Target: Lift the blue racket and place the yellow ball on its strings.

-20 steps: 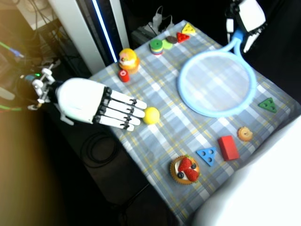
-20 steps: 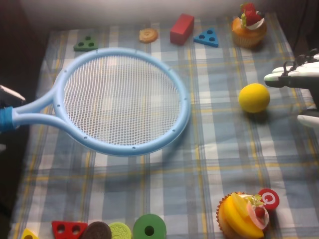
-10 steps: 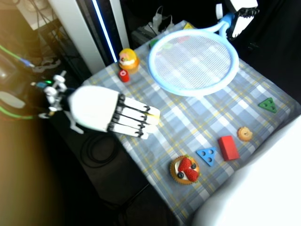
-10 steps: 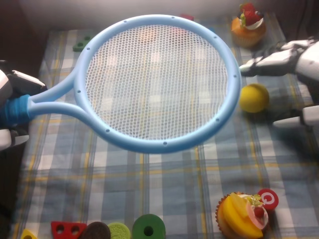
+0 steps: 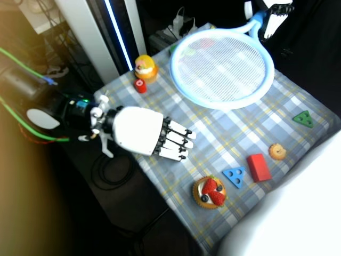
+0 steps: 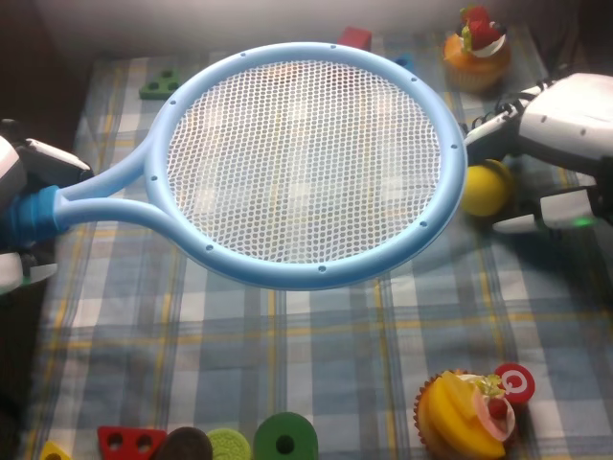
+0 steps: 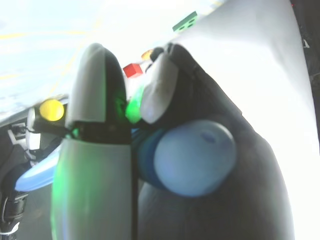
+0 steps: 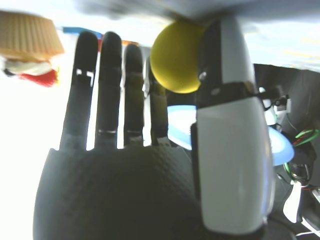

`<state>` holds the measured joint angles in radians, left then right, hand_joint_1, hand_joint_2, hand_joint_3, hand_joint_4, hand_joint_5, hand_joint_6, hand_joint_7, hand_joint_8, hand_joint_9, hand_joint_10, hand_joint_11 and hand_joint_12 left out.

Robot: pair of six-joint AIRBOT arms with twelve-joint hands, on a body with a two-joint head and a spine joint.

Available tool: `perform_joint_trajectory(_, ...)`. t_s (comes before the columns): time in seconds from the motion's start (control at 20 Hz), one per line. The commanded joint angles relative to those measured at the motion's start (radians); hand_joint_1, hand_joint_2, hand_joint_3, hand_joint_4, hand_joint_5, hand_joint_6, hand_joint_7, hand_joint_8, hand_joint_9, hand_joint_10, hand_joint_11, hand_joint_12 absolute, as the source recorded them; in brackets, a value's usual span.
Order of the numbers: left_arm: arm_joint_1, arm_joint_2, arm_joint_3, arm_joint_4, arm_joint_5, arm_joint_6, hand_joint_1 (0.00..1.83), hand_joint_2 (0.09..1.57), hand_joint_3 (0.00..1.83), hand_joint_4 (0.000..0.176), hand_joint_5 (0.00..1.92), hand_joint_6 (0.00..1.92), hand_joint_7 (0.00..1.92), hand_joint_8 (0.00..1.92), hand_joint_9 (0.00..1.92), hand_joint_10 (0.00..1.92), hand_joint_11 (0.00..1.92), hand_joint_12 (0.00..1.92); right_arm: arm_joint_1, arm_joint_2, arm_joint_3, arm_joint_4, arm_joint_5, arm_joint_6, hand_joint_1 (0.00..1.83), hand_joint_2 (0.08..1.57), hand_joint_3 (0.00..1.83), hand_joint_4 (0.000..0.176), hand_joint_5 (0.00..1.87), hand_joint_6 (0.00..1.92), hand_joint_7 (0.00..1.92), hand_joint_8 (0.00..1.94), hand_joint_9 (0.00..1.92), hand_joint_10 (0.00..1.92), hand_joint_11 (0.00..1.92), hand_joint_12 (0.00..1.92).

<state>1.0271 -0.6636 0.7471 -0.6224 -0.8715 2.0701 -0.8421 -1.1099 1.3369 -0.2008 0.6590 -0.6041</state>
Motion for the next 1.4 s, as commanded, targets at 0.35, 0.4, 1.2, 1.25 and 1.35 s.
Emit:
perform_joint_trajectory(0.35,-0.017,-0.008,0.029,0.049,-0.056,-0.005,1.72,1.16,0.00,0.176,0.86,1.92,1.29,1.92,1.54,1.92,1.59,1.92,0.012,0.106,-0.069,0.076,0.278,-0.015,1.35,1.18,0.00,0.000,0.95,0.81,0.73,1.43,0.76,1.46,0.63,1.49)
perform_joint_trajectory(0.4,-0.024,-0.014,0.037,0.051,-0.045,-0.005,1.73,1.16,0.00,0.176,0.83,1.92,1.28,1.92,1.54,1.92,1.59,1.92,0.012,0.121,-0.088,0.076,0.331,-0.023,1.36,1.16,0.00,0.000,0.95,0.95,0.78,1.30,0.79,1.35,0.61,1.30)
perform_joint_trajectory(1.2,-0.110,-0.078,0.085,0.088,0.008,0.008,1.70,1.22,0.00,0.176,0.81,1.92,1.30,1.92,1.58,1.92,1.64,1.92,0.155,0.092,-0.135,-0.201,0.354,0.042,1.05,1.05,0.00,0.000,0.63,0.02,0.60,0.13,0.55,0.39,0.30,1.08)
perform_joint_trajectory(1.25,-0.115,-0.077,0.088,0.091,0.009,0.009,1.72,1.22,0.00,0.176,0.80,1.92,1.32,1.92,1.60,1.92,1.64,1.92,0.155,0.093,-0.135,-0.200,0.354,0.048,1.00,1.03,0.00,0.000,0.53,0.00,0.54,0.04,0.51,0.23,0.19,1.13)
perform_joint_trajectory(1.35,-0.129,-0.077,0.093,0.094,0.010,0.014,1.66,1.23,0.00,0.176,0.83,1.92,1.34,1.92,1.59,1.92,1.64,1.92,0.155,0.099,-0.134,-0.199,0.356,0.064,0.94,1.03,0.00,0.021,0.40,0.00,0.42,0.00,0.44,0.06,0.02,1.24)
